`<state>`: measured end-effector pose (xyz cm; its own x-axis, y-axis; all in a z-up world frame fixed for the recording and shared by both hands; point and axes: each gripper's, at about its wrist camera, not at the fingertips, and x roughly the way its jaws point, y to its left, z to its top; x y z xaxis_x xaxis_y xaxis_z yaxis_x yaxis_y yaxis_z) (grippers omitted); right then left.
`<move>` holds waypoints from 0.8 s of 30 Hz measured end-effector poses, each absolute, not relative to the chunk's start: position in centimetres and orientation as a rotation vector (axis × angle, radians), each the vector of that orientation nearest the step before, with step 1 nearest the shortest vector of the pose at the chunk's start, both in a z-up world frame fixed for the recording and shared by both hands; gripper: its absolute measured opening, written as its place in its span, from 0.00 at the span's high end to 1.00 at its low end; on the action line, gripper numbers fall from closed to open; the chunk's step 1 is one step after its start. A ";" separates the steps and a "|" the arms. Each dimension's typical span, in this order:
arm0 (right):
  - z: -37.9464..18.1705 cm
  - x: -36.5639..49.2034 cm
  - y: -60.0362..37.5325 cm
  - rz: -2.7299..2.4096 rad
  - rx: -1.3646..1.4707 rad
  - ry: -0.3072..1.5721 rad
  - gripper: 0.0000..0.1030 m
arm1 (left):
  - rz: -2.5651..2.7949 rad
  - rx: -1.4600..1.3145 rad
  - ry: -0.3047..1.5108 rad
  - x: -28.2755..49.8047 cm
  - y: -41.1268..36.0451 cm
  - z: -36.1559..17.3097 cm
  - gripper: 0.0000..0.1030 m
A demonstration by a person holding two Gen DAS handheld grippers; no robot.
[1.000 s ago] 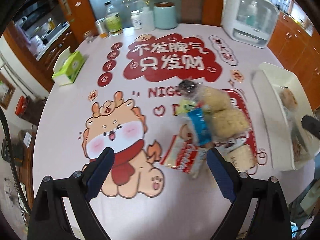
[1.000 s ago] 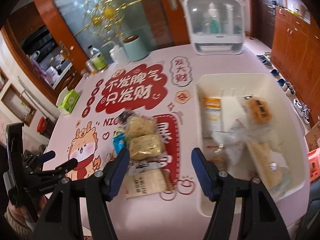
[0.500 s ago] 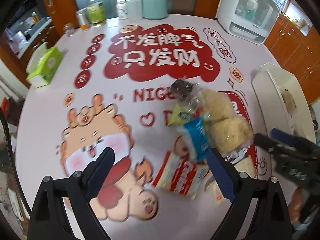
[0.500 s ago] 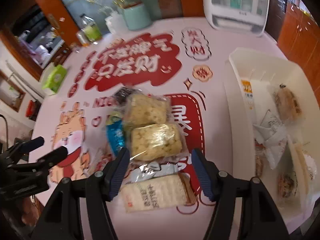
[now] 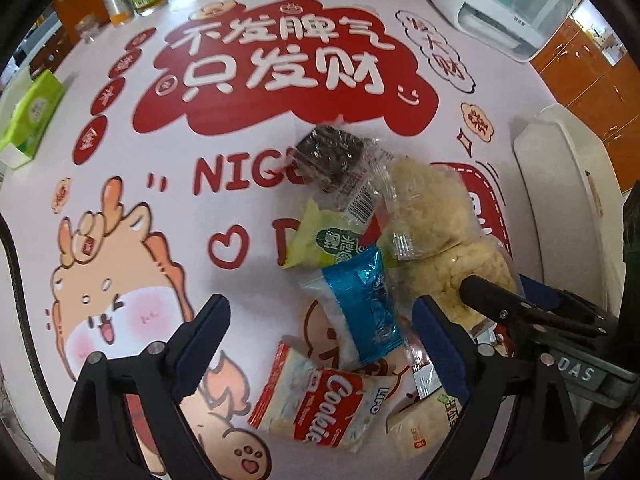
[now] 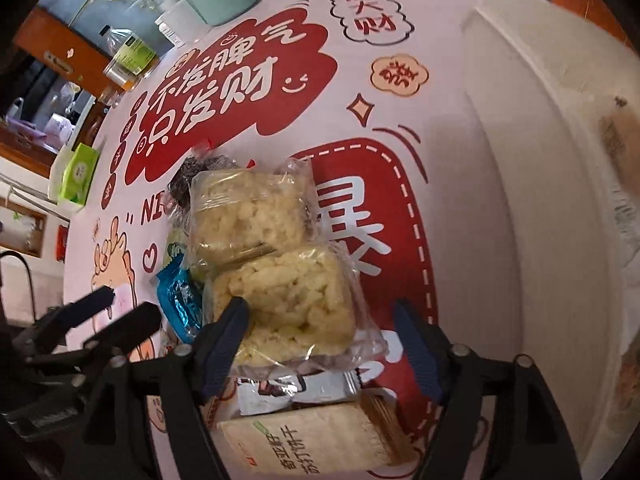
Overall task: Organize snacks
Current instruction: 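Grasp the blue foil pack with the left tool while the right tool grasps the clear puff bag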
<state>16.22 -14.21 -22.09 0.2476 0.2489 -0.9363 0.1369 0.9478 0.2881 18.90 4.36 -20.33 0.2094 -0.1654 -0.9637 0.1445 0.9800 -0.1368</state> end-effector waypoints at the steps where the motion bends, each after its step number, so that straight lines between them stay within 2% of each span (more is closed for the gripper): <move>1: -22.3 16.3 -14.3 0.091 0.362 1.326 0.24 | -0.223 -0.034 1.351 19.0 4.4 -20.6 0.16; 4: -22.6 16.3 -14.5 0.108 0.393 1.327 0.24 | -0.228 -0.074 1.377 19.5 4.8 -21.3 0.17; 5: -22.6 16.4 -14.5 0.119 0.383 1.326 0.27 | -0.224 -0.072 1.385 19.6 4.9 -21.6 0.18; 6: -22.6 16.4 -14.4 0.145 0.383 1.324 0.37 | -0.225 -0.075 1.395 19.6 4.9 -21.9 0.24; 8: -22.5 16.6 -14.2 0.212 0.418 1.326 0.48 | -0.250 -0.101 1.428 19.8 4.8 -22.6 0.36; 11: -22.1 16.6 -13.2 0.218 0.360 1.317 0.52 | -0.272 -0.120 1.450 19.7 4.4 -23.2 0.49; 13: -21.5 16.5 -12.6 0.208 0.324 1.299 0.55 | -0.298 -0.116 1.443 19.6 4.1 -23.1 0.66; 14: -21.2 16.4 -12.5 0.204 0.313 1.287 0.56 | -0.300 -0.107 1.443 19.6 3.9 -23.1 0.70; 18: -20.1 16.0 -12.1 0.194 0.275 1.254 0.63 | -0.292 -0.057 1.413 19.2 3.4 -22.6 0.73; 24: -18.7 15.3 -11.8 0.192 0.235 1.216 0.68 | -0.288 -0.030 1.354 18.2 3.7 -19.9 0.73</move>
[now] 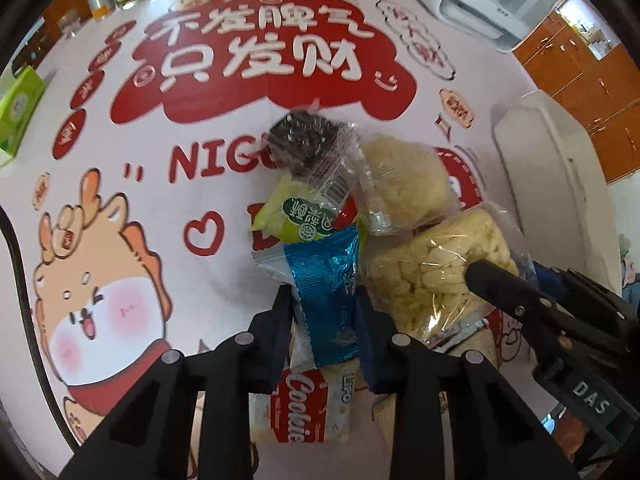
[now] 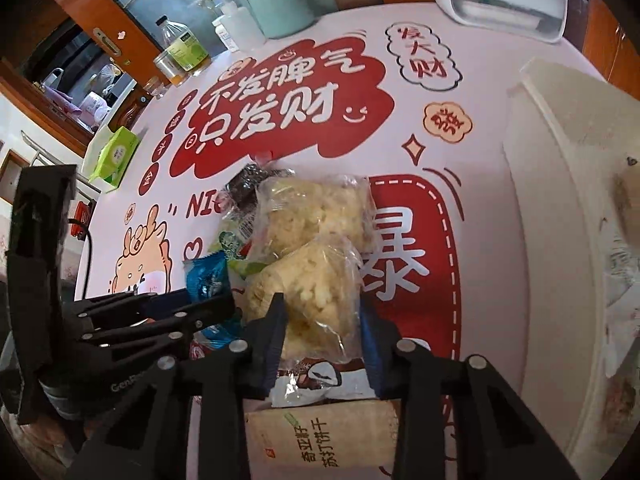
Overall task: Organize snacks
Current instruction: 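Grasp the blue foil pack with the left tool while the right tool grasps the clear puff bag, then carry the blue pack and puff bag into the white bin and open both tools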
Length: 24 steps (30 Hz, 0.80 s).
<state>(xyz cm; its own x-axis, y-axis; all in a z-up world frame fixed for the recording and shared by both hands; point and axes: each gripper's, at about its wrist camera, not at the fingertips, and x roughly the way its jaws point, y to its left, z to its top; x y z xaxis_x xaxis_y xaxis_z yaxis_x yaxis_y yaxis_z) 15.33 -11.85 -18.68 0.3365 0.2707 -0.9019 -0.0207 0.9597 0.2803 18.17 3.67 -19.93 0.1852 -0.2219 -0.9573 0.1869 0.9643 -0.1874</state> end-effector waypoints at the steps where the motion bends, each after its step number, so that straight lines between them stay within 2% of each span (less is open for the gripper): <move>1: -18.4 15.2 -11.8 0.194 0.230 1.210 0.68 | -0.288 -0.025 1.344 17.9 3.8 -19.4 0.73; 13: -12.6 11.2 -11.0 0.192 0.138 1.054 0.68 | -0.342 -0.004 1.213 14.3 3.5 -12.5 0.73; 24: -5.6 6.1 -14.4 0.125 0.136 0.834 0.68 | -0.454 0.046 1.075 10.4 -1.5 -5.1 0.73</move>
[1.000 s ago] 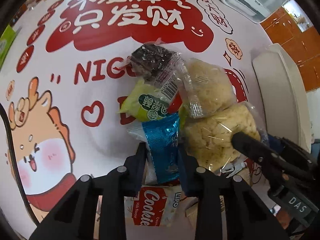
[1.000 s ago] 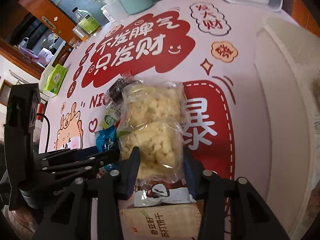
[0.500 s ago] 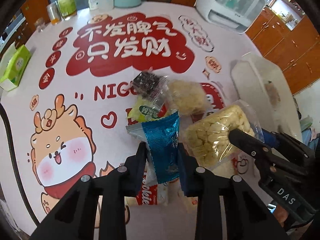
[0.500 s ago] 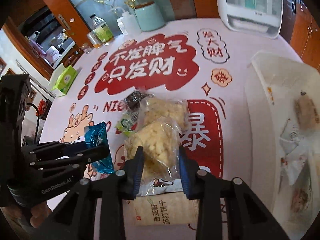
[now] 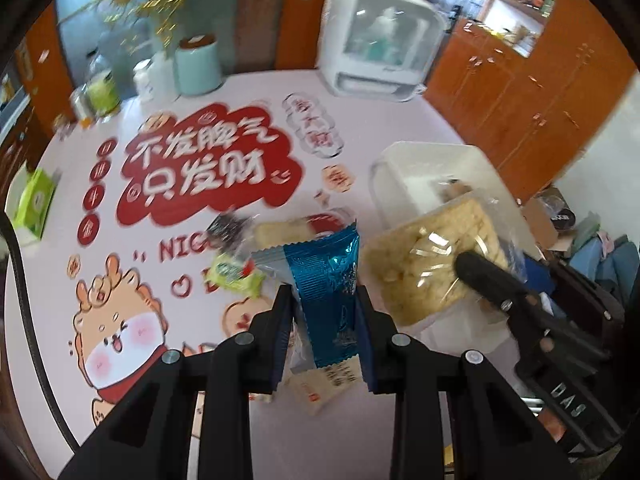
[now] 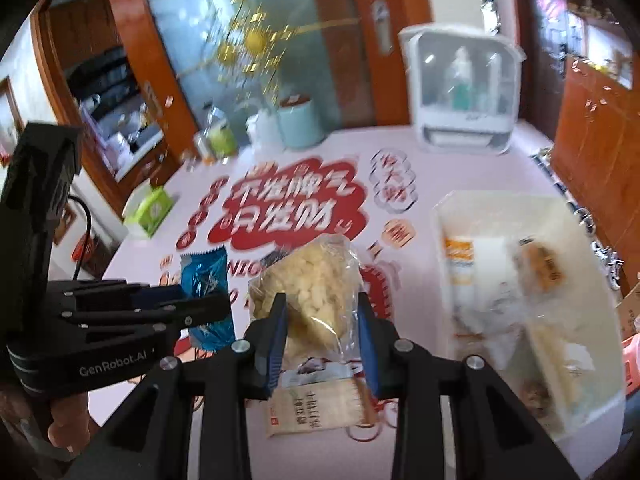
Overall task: Organize snacks
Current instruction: 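Carry the blue pack and puff bag into the white bin and open both tools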
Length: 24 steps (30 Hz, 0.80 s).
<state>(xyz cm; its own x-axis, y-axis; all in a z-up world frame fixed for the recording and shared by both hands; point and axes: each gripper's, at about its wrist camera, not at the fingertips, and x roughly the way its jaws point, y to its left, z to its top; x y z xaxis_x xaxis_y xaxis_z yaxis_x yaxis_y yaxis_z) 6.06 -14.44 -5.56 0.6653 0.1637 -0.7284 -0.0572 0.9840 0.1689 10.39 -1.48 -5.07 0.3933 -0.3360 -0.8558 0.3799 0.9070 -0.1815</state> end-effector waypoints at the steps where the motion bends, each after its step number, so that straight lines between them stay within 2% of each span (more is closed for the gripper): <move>1: -4.8 5.5 -15.4 0.106 0.142 0.810 0.68 | -0.467 0.056 1.064 10.1 -2.3 -4.6 0.73; 13: 2.0 -0.1 -25.5 -0.167 0.075 0.587 0.68 | -0.620 0.164 0.908 8.3 -14.5 1.1 0.73; 24: 4.7 -0.6 -33.9 -0.298 0.106 0.495 0.68 | -0.637 0.227 0.837 9.4 -22.7 2.7 0.73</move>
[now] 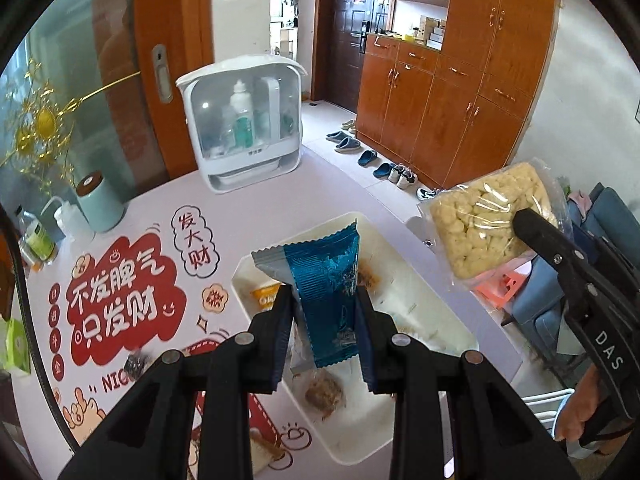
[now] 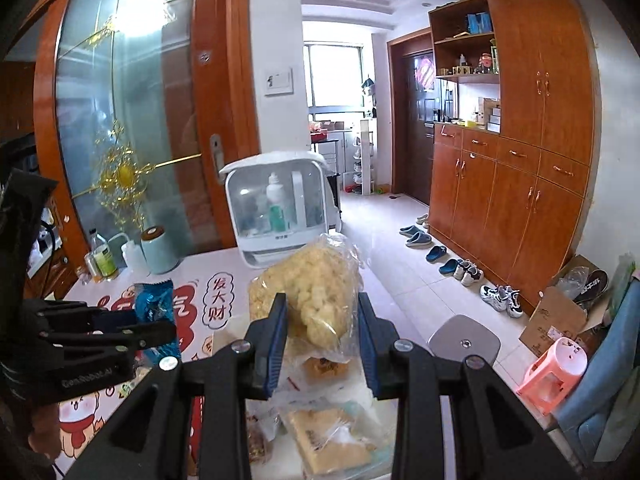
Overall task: Organize snacks
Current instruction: 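Carry the blue pack and puff bag into the white bin and open both tools, then move both open tools back over the snack pile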
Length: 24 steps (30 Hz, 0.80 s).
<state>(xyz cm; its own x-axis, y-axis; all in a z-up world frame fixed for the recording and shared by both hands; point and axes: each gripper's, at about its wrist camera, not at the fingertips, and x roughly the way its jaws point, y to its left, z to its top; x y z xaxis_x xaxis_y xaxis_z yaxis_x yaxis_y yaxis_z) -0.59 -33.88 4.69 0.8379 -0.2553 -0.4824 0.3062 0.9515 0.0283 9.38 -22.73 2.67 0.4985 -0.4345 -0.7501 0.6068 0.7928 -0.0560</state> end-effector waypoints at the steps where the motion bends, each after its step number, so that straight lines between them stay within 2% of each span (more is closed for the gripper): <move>1: 4.8 -0.4 -34.3 -0.299 0.107 0.493 0.68 | -0.634 0.232 0.834 9.5 -23.2 2.7 0.73; 11: 3.3 2.6 -36.2 -0.284 0.106 0.529 0.68 | -0.566 0.288 0.830 11.7 -26.2 1.1 0.72; 13: 2.4 3.3 -36.4 -0.275 0.116 0.555 0.68 | -0.550 0.293 0.837 12.2 -26.2 0.7 0.60; 15: 1.5 4.3 -36.3 -0.264 0.109 0.589 0.65 | -0.515 0.316 0.839 12.5 -26.2 0.3 0.10; 17: 0.4 5.3 -36.3 -0.252 0.098 0.634 0.61 | -0.468 0.337 0.804 12.6 -25.9 0.1 0.08; 21: -1.1 6.3 -36.2 -0.260 0.098 0.667 0.42 | -0.434 0.346 0.819 13.2 -24.6 -0.3 0.08; 24: -1.3 6.4 -36.0 -0.247 0.099 0.663 0.42 | -0.414 0.328 0.838 13.5 -23.4 -0.6 0.08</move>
